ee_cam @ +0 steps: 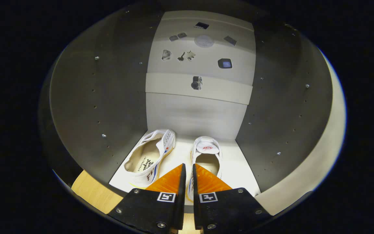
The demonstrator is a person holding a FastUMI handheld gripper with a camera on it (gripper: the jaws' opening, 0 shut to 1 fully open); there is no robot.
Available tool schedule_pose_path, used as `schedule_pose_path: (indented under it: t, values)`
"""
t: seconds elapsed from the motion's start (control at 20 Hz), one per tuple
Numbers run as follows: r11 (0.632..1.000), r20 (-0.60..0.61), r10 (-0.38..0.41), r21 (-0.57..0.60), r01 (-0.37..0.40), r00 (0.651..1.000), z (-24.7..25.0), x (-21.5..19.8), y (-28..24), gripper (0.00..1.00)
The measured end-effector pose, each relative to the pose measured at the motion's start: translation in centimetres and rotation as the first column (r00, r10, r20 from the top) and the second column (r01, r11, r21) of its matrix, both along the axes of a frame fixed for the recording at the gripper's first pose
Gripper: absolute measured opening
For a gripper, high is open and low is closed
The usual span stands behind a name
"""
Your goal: Open the shoe cabinet door, grab the shoes and put them into the shoe cabinet, then close the shoe cabinet door.
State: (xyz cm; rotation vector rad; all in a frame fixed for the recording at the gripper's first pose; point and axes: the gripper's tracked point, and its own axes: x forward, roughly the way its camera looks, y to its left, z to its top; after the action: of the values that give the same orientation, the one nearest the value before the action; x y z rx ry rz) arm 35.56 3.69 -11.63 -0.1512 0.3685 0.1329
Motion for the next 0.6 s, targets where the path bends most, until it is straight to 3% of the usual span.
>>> schedule_pose_path:
  t: [0.6]
  values:
    - [0.994, 0.102, -0.021, 0.106, 0.010, 0.995, 5.5, -17.4, 0.2, 0.12]
